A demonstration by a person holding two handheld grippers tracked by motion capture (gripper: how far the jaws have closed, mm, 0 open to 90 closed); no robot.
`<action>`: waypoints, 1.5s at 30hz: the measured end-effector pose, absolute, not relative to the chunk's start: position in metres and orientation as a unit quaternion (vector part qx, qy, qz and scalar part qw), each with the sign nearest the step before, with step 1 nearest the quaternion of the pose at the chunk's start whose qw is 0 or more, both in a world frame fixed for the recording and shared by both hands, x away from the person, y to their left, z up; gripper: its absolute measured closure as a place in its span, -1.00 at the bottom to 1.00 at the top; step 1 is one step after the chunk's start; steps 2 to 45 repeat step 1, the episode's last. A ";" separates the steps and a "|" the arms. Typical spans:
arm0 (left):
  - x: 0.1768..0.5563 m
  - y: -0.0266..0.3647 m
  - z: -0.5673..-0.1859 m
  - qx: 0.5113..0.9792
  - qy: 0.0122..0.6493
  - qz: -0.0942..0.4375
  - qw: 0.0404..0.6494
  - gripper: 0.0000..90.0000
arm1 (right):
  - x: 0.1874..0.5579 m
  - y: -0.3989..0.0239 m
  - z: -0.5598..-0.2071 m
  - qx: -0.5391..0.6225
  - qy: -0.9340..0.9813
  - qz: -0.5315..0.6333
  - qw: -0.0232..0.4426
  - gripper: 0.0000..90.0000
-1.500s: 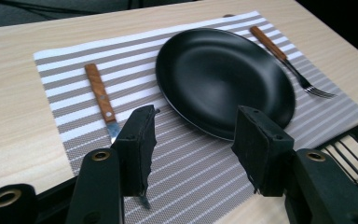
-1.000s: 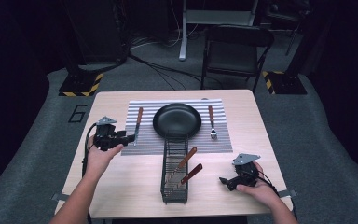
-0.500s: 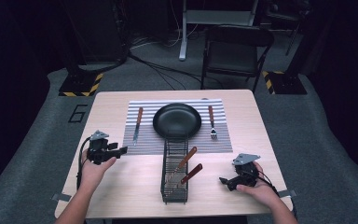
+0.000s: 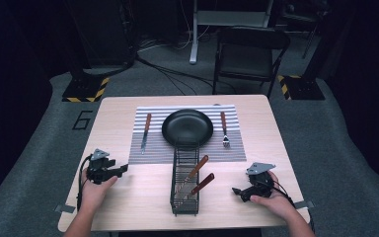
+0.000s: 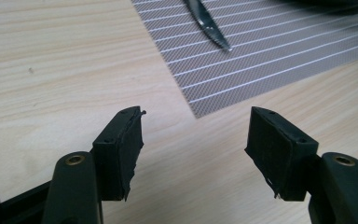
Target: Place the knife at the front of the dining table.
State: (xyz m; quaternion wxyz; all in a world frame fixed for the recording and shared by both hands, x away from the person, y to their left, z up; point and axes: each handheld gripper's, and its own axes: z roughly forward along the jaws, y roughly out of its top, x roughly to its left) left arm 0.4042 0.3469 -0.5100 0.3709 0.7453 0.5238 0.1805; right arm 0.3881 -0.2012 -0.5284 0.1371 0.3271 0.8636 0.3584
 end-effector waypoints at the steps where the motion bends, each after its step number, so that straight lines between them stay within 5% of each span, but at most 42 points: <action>1: 0.404 0.347 -0.510 0.745 0.524 0.181 0.371 -0.22 | 0.388 -0.201 -0.528 0.327 0.864 0.358 0.137 -1.00; 45: 0.404 0.347 -0.510 0.745 0.524 0.181 0.371 -0.22 | 0.388 -0.201 -0.528 0.327 0.864 0.358 0.137 -1.00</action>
